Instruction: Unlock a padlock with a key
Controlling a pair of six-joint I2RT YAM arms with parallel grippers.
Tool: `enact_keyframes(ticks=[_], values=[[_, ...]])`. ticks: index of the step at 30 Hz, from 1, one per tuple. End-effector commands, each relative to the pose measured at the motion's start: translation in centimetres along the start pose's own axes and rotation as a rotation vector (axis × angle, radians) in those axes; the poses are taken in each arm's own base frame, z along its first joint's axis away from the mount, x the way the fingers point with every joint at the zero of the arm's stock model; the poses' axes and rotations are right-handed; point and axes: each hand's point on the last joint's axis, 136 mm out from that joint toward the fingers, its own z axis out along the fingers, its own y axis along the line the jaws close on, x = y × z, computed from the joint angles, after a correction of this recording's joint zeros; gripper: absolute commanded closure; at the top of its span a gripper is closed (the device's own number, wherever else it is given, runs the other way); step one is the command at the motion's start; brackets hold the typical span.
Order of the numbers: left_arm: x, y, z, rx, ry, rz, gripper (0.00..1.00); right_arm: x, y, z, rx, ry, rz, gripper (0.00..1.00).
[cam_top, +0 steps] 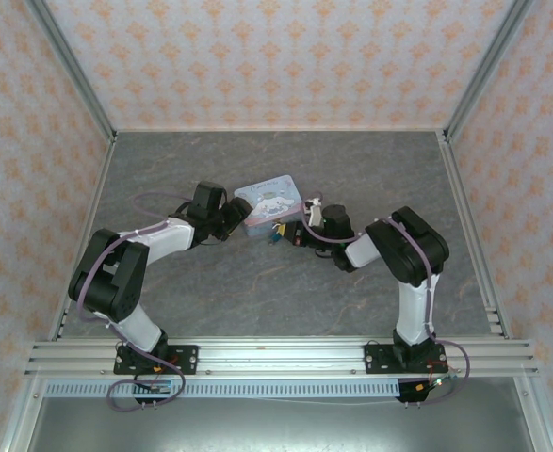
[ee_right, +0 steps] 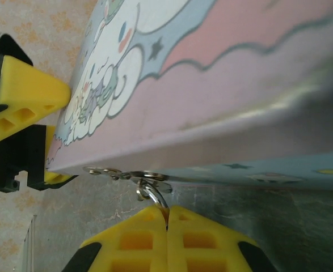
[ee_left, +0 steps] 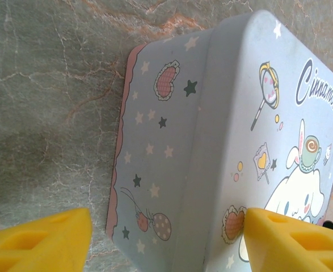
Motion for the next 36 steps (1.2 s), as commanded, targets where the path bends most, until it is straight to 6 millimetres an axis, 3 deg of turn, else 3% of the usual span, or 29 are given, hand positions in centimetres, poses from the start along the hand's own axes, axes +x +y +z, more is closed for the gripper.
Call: enact_keyframes(ticks=[1,6,9,14,19,24,29,33,36], values=[[2.3,5.1,0.2,-0.172,0.052,-0.016,0.30,-3.8,1.3,-1.4,-0.024,-0.136,-0.013,1.00],[2.5,5.1,0.1,-0.155,0.054,-0.016,0.30,-5.4,1.1,-2.6,-0.024,-0.210,0.015,1.00],[2.1,4.2,-0.6,-0.124,0.034,-0.001,0.27,-4.8,1.2,-3.3,0.007,-0.187,-0.012,1.00],[0.4,1.6,-3.3,-0.085,-0.041,0.065,0.15,-3.3,2.2,-6.1,0.074,-0.136,-0.055,1.00],[-1.4,-0.6,-6.5,-0.069,-0.129,0.146,0.02,0.2,3.2,-9.6,0.185,0.032,-0.085,1.00],[-2.4,-1.3,-8.9,-0.071,-0.201,0.209,0.00,4.9,2.4,-12.5,0.279,0.228,-0.065,1.00],[-2.8,-1.0,-10.3,-0.089,-0.249,0.220,0.00,7.5,1.4,-12.4,0.281,0.321,-0.013,1.00],[-2.8,-0.7,-10.6,-0.102,-0.249,0.221,0.00,7.3,0.3,-11.2,0.307,0.349,0.002,1.00],[-2.8,-0.5,-10.8,-0.111,-0.247,0.224,0.01,6.1,-0.2,-10.6,0.345,0.342,-0.029,0.84]])
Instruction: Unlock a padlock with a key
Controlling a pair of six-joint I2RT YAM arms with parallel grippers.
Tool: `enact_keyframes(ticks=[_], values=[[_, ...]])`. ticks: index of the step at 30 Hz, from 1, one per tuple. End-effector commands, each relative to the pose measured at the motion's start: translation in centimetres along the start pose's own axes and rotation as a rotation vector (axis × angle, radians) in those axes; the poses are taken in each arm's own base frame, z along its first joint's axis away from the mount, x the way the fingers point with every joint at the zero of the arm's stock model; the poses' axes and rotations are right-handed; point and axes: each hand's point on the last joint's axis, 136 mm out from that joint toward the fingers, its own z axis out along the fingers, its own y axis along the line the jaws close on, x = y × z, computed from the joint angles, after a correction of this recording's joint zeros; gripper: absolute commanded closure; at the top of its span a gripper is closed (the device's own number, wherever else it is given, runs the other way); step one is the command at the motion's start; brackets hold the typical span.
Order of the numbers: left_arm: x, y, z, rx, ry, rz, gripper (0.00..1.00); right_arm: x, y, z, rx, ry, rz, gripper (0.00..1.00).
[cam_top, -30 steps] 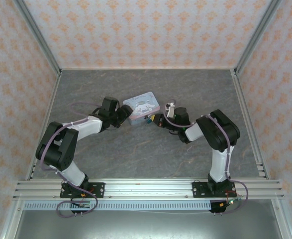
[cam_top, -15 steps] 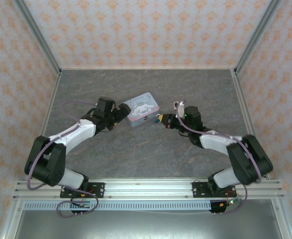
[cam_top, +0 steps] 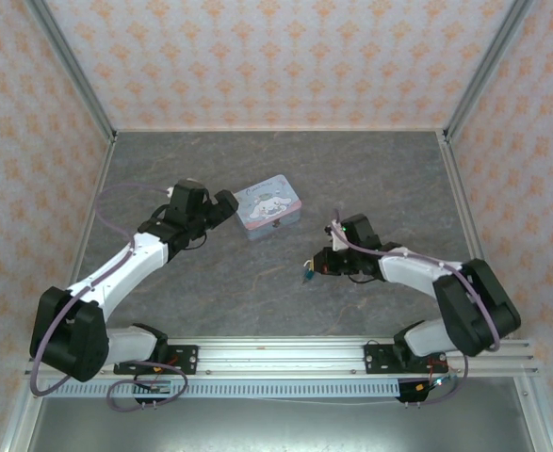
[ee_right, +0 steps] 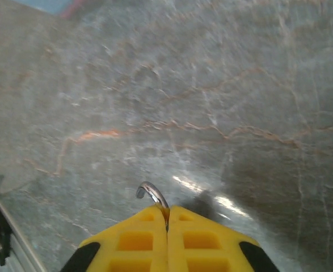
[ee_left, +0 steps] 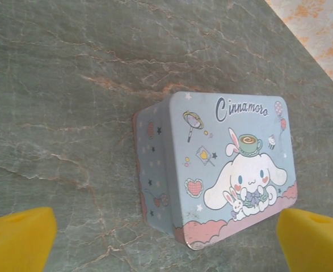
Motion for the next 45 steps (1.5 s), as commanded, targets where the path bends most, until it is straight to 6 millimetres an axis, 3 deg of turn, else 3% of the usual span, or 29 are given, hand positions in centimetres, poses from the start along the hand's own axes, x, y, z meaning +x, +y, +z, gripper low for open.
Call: enact_keyframes(ticks=[1,6,11,17,21,25,28,31,35,38,45], values=[[-0.4,0.5,-0.8,-0.039,-0.019,0.033,0.01,-2.4,0.4,-0.6,0.043,-0.040,-0.062,0.78],[-1.2,0.7,-2.1,-0.051,-0.057,0.053,0.00,-5.2,-0.2,-4.1,0.131,-0.186,-0.101,0.53],[-3.1,2.2,-4.4,-0.102,-0.186,0.103,0.00,-8.4,-2.1,-9.2,0.279,-0.410,-0.127,0.39],[-7.0,7.6,-9.6,-0.346,-0.524,0.193,0.00,-10.6,-7.2,-16.4,0.622,-0.669,-0.126,0.16],[-7.7,10.1,-10.8,-0.452,-0.664,0.322,0.00,-10.6,-11.6,-19.0,0.791,-0.754,-0.050,0.00],[-7.2,12.0,-9.5,-0.512,-0.682,0.427,0.00,-10.8,-15.0,-19.0,0.815,-0.817,-0.023,0.01],[-7.5,12.0,-8.5,-0.506,-0.658,0.468,0.00,-11.8,-16.2,-18.3,0.771,-0.878,-0.027,0.01],[-7.7,11.9,-7.1,-0.488,-0.670,0.522,0.00,-13.6,-16.1,-18.1,0.731,-0.918,-0.066,0.01],[-7.7,13.4,-4.7,-0.450,-0.656,0.503,0.00,-15.3,-16.6,-17.5,0.715,-0.952,-0.101,0.01],[-7.9,13.7,-3.7,-0.431,-0.674,0.514,0.00,-15.1,-18.0,-16.2,0.688,-0.942,-0.090,0.01],[-9.1,12.8,-1.4,-0.347,-0.675,0.554,0.00,-15.3,-18.4,-15.6,0.688,-0.910,-0.085,0.01]])
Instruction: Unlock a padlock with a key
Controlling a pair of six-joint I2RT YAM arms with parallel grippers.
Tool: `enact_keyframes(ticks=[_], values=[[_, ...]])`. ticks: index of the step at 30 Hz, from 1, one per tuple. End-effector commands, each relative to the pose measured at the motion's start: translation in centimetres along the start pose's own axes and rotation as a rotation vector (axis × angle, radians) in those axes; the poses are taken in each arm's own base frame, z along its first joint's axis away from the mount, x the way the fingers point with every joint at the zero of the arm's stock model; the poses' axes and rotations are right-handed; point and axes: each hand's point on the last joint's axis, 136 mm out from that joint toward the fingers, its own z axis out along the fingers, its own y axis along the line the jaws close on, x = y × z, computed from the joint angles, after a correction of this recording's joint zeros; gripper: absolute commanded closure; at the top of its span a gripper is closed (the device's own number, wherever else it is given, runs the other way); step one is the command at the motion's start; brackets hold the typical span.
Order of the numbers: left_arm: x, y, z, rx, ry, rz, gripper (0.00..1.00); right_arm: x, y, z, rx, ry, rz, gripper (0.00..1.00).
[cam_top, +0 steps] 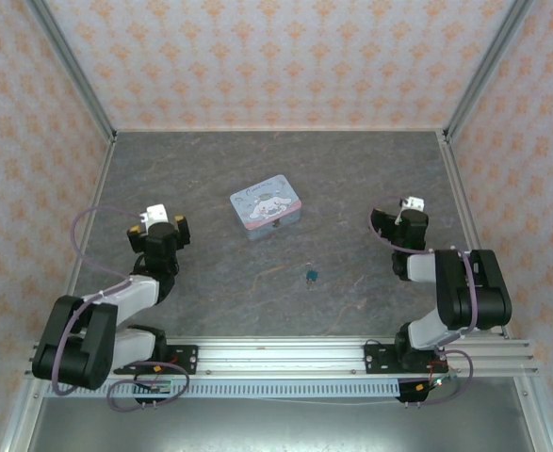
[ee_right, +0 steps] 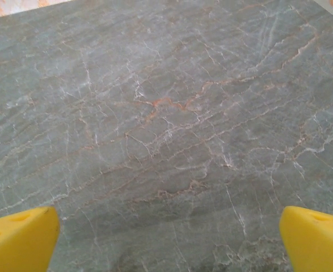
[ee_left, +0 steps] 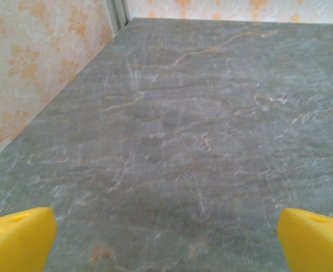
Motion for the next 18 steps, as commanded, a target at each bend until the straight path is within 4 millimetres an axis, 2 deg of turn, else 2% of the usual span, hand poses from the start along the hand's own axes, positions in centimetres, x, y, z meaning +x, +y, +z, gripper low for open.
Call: enact_keyframes(ticks=[1,3,7,18], values=[[-2.8,-1.3,1.3,0.063,-0.109,-0.039,0.00,-2.3,0.5,0.1,-0.025,-0.077,-0.010,0.01],[-1.5,-2.0,2.4,0.079,-0.091,-0.028,0.00,-2.2,0.5,0.1,-0.022,-0.070,-0.013,0.01],[-1.4,-3.3,3.8,0.099,-0.024,0.017,0.00,-2.3,0.6,0.1,-0.017,-0.073,-0.017,0.01],[-1.3,-3.3,4.0,0.103,-0.013,0.020,0.00,-2.3,0.4,0.1,0.003,-0.070,-0.016,0.01]])
